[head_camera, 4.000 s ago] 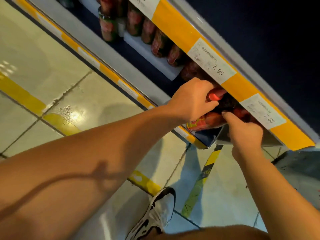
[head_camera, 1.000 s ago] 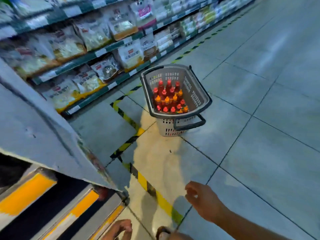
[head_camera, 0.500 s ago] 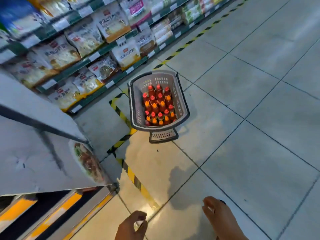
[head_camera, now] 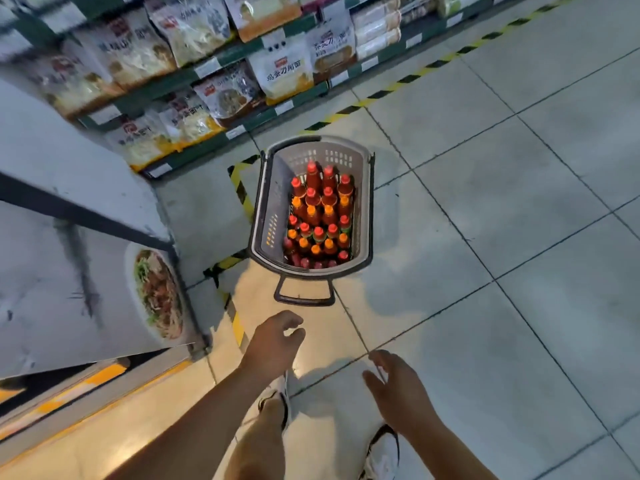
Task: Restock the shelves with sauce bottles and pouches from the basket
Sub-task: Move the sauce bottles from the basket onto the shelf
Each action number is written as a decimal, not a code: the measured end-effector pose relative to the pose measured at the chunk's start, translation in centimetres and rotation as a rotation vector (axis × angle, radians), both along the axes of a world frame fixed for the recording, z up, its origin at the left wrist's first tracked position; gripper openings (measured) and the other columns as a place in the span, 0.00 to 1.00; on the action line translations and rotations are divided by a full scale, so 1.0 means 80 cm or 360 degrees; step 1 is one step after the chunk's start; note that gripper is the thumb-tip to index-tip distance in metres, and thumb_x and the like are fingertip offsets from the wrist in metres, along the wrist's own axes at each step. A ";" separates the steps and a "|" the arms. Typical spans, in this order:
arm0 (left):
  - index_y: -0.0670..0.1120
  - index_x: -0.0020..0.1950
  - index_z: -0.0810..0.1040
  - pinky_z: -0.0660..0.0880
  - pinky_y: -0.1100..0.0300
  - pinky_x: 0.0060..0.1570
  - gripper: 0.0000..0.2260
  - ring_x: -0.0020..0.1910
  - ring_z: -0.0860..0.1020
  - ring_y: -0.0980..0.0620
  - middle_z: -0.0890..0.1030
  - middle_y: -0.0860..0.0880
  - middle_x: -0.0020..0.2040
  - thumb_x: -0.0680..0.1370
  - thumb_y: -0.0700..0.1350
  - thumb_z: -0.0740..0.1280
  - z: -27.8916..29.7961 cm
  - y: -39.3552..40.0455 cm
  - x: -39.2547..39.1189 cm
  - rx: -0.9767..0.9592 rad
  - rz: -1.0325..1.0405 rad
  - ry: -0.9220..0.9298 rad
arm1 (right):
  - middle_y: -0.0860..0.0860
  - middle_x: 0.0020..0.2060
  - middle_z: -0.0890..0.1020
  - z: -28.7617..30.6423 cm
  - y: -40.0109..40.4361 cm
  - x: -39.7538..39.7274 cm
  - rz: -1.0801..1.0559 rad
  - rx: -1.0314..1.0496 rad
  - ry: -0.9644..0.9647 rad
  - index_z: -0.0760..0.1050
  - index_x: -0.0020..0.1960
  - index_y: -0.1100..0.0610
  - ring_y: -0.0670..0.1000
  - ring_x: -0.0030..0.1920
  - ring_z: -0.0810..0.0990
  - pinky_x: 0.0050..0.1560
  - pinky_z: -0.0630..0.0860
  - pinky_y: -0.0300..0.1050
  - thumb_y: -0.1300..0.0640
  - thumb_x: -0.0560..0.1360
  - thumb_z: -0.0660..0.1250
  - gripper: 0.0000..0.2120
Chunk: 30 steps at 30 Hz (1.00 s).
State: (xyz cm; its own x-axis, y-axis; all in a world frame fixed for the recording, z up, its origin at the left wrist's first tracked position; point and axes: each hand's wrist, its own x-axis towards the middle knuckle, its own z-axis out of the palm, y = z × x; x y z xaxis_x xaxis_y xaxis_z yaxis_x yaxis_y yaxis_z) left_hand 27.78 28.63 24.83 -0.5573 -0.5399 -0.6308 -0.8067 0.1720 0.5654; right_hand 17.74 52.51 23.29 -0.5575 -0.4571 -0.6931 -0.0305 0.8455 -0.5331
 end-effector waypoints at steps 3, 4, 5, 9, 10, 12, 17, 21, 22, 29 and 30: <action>0.53 0.51 0.81 0.71 0.65 0.51 0.05 0.55 0.78 0.55 0.82 0.55 0.52 0.81 0.43 0.69 -0.015 -0.067 -0.055 -0.0024 0.0057 0.0054 | 0.46 0.65 0.79 -0.002 -0.085 -0.057 0.0062 -0.0021 0.0051 0.75 0.69 0.49 0.46 0.63 0.77 0.62 0.71 0.38 0.48 0.81 0.67 0.17; 0.54 0.51 0.81 0.72 0.64 0.52 0.05 0.54 0.79 0.55 0.82 0.55 0.52 0.81 0.43 0.69 -0.026 -0.092 -0.074 -0.0036 0.0065 0.0047 | 0.46 0.65 0.79 -0.007 -0.114 -0.077 0.0074 -0.0019 0.0061 0.75 0.69 0.49 0.46 0.63 0.77 0.62 0.72 0.39 0.48 0.81 0.67 0.17; 0.53 0.53 0.81 0.73 0.62 0.55 0.05 0.55 0.79 0.54 0.82 0.53 0.53 0.81 0.44 0.69 -0.040 -0.116 -0.093 -0.0058 0.0070 0.0045 | 0.45 0.65 0.79 -0.013 -0.143 -0.097 0.0076 -0.0023 0.0070 0.75 0.69 0.49 0.47 0.64 0.78 0.63 0.72 0.39 0.48 0.81 0.67 0.17; 0.47 0.54 0.82 0.76 0.63 0.52 0.04 0.51 0.80 0.53 0.82 0.47 0.55 0.81 0.41 0.68 -0.119 -0.223 -0.177 0.0030 0.0044 -0.0008 | 0.33 0.52 0.79 -0.066 -0.264 -0.182 0.0004 -0.0051 0.0093 0.78 0.60 0.43 0.46 0.58 0.81 0.52 0.74 0.32 0.50 0.80 0.69 0.10; 0.47 0.56 0.82 0.77 0.63 0.52 0.05 0.51 0.80 0.54 0.83 0.49 0.55 0.81 0.42 0.68 -0.136 -0.248 -0.196 0.0015 0.0021 -0.0018 | 0.33 0.48 0.80 -0.082 -0.289 -0.202 -0.0015 -0.0064 0.0070 0.77 0.55 0.41 0.45 0.54 0.82 0.48 0.76 0.33 0.52 0.80 0.68 0.07; 0.49 0.59 0.82 0.75 0.64 0.48 0.08 0.53 0.79 0.56 0.83 0.52 0.56 0.81 0.46 0.68 -0.155 -0.286 -0.227 -0.0023 -0.0058 -0.0022 | 0.41 0.45 0.83 -0.099 -0.329 -0.235 -0.0045 -0.0067 0.0021 0.77 0.50 0.42 0.46 0.47 0.84 0.46 0.82 0.47 0.53 0.80 0.67 0.05; 0.46 0.62 0.81 0.78 0.53 0.57 0.10 0.59 0.80 0.49 0.82 0.48 0.60 0.81 0.45 0.68 -0.230 -0.378 -0.318 -0.0044 -0.0200 0.0001 | 0.50 0.60 0.84 -0.191 -0.426 -0.318 -0.0035 0.0020 0.0091 0.77 0.67 0.48 0.52 0.56 0.82 0.56 0.80 0.50 0.51 0.81 0.67 0.15; 0.47 0.67 0.79 0.78 0.50 0.58 0.15 0.56 0.80 0.47 0.78 0.45 0.65 0.81 0.45 0.68 -0.274 -0.423 -0.402 -0.0204 -0.0352 0.0109 | 0.49 0.65 0.79 -0.242 -0.487 -0.381 -0.0209 -0.0007 0.0117 0.70 0.73 0.43 0.51 0.61 0.80 0.60 0.80 0.55 0.51 0.80 0.68 0.22; 0.48 0.70 0.77 0.78 0.50 0.58 0.18 0.57 0.80 0.46 0.76 0.45 0.68 0.80 0.45 0.68 -0.283 -0.431 -0.422 -0.0228 -0.0395 0.0132 | 0.50 0.66 0.77 -0.252 -0.502 -0.395 -0.0230 -0.0023 0.0164 0.68 0.74 0.43 0.52 0.62 0.79 0.60 0.80 0.56 0.51 0.80 0.69 0.24; 0.50 0.84 0.56 0.70 0.42 0.72 0.36 0.77 0.66 0.41 0.59 0.48 0.82 0.79 0.41 0.67 -0.346 -0.462 -0.516 -0.0345 -0.0948 -0.0070 | 0.53 0.78 0.65 -0.315 -0.581 -0.463 0.0126 0.0034 0.0505 0.60 0.81 0.50 0.59 0.73 0.72 0.72 0.71 0.54 0.61 0.77 0.68 0.34; 0.49 0.84 0.55 0.70 0.41 0.72 0.36 0.77 0.66 0.41 0.59 0.48 0.82 0.78 0.41 0.67 -0.355 -0.464 -0.519 -0.0346 -0.1045 -0.0112 | 0.53 0.79 0.63 -0.326 -0.586 -0.465 0.0221 0.0075 0.0506 0.59 0.81 0.50 0.60 0.74 0.70 0.74 0.70 0.55 0.61 0.77 0.67 0.35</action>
State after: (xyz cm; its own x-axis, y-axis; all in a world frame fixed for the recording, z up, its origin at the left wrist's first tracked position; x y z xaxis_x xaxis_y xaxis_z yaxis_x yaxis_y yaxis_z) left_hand -13.73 -8.48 -3.55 -0.7734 -0.2234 -0.5933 -0.5306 0.7403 0.4129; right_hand -19.48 5.63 -2.76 -0.6836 -0.5153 -0.5169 -0.3051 0.8451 -0.4390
